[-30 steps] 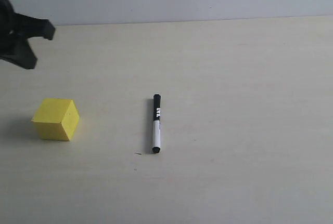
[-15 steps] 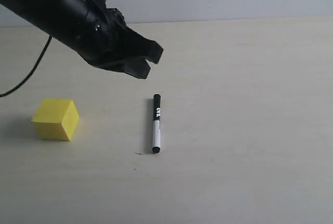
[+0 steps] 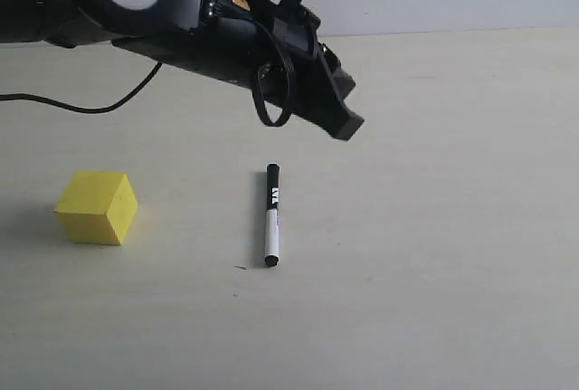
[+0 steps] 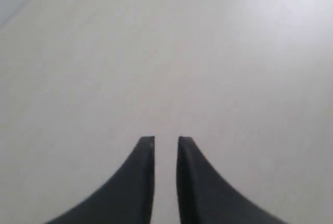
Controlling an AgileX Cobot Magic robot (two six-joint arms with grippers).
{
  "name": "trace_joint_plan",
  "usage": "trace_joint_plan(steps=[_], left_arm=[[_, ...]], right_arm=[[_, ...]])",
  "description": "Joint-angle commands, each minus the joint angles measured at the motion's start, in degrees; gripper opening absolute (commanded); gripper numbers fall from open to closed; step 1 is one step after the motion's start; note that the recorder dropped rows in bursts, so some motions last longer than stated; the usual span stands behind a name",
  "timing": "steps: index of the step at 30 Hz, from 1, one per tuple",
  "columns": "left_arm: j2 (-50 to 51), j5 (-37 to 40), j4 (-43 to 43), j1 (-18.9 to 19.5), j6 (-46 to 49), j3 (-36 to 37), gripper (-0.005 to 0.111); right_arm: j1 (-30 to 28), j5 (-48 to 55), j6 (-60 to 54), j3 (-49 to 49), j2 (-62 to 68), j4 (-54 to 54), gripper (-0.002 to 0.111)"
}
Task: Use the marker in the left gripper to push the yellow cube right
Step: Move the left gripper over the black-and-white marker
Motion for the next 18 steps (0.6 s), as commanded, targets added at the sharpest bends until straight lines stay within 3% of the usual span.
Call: trace_joint_plan(steps=[1, 4, 8, 10, 15, 18], left_arm=[[-0.5, -7.14, -1.68, -0.14, -4.12, -0.7, 0.0], [-0.5, -7.44, -3.76, 0.86, -12.71, -1.08, 0.0], [-0.21, 2.11, -1.64, 4.27, -23.51, -4.47, 0.001], [0.29, 9.35, 4.02, 5.44, -29.95, -6.81, 0.006], [3.09, 24.76, 28.53, 5.83, -53.41, -12.35, 0.017], [4.92, 32.34, 39.0, 5.21, -60.43, -13.93, 0.018]], right_arm=[[-0.38, -0.32, -0.04, 0.24, -0.35, -0.01, 0.0], [-0.38, -0.32, -0.04, 0.24, -0.35, -0.01, 0.0], [-0.38, -0.32, -0.04, 0.24, -0.35, -0.01, 0.0], [-0.38, -0.32, -0.04, 0.24, -0.35, -0.01, 0.0], [-0.38, -0.32, -0.04, 0.24, -0.35, -0.01, 0.0], [-0.38, -0.32, -0.04, 0.24, -0.35, -0.01, 0.0]])
